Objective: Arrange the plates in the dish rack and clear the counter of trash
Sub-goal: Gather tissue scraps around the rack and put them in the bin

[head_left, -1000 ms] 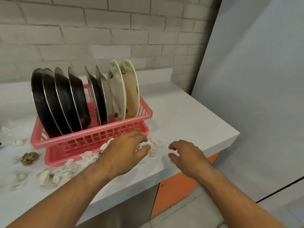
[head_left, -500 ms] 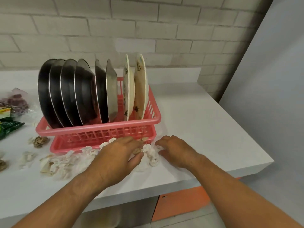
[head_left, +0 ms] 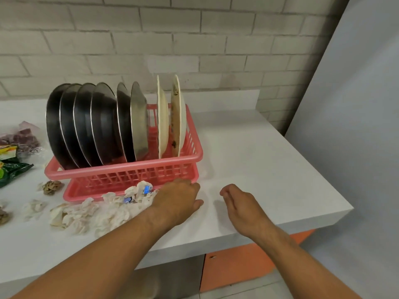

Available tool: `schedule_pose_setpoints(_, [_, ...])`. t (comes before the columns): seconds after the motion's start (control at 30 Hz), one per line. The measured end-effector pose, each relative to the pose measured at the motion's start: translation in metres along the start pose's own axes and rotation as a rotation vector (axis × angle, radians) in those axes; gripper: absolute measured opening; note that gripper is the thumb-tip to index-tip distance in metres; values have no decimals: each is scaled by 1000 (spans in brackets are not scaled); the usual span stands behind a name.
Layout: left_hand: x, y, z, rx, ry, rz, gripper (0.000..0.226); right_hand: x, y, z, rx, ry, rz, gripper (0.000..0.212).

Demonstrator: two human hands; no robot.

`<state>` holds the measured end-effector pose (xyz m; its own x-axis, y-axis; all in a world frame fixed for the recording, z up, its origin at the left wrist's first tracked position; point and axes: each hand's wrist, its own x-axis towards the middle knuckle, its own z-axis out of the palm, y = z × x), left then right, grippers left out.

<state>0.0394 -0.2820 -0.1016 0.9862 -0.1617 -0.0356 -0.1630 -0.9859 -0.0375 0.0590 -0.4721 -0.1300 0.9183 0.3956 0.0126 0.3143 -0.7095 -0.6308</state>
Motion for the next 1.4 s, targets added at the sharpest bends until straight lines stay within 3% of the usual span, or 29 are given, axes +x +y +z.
schedule_pose_setpoints(0.17, [10,4,17,81,-29,36,33,-14,-6,-9,-14,109,12,41])
schedule_pose_setpoints(0.33, [11,-3,-6,-254,143,72,27,-17,-6,-11,0,83,59,30])
schedule_pose_setpoints(0.53, [-4,-23,-37,-537,248,-65,12,-10,-29,-1,5,-15,31,37])
schedule_pose_setpoints(0.63, [-13,-30,-38,-540,250,-90,7,-6,-40,12,-65,-18,-19,31])
schedule_pose_setpoints(0.87, [-25,-45,-34,-560,257,-37,24,-6,-47,32,-312,-186,-12,47])
schedule_pose_setpoints(1.07, [-35,-55,-29,-506,393,-99,47,-5,-50,44,-399,-188,9,29])
schedule_pose_setpoints(1.13, [-38,-59,-28,-498,372,-129,52,-4,-51,43,-393,-189,41,25])
schedule_pose_setpoints(1.4, [-49,-77,-23,-499,276,-81,32,-5,-58,38,-213,-168,165,30])
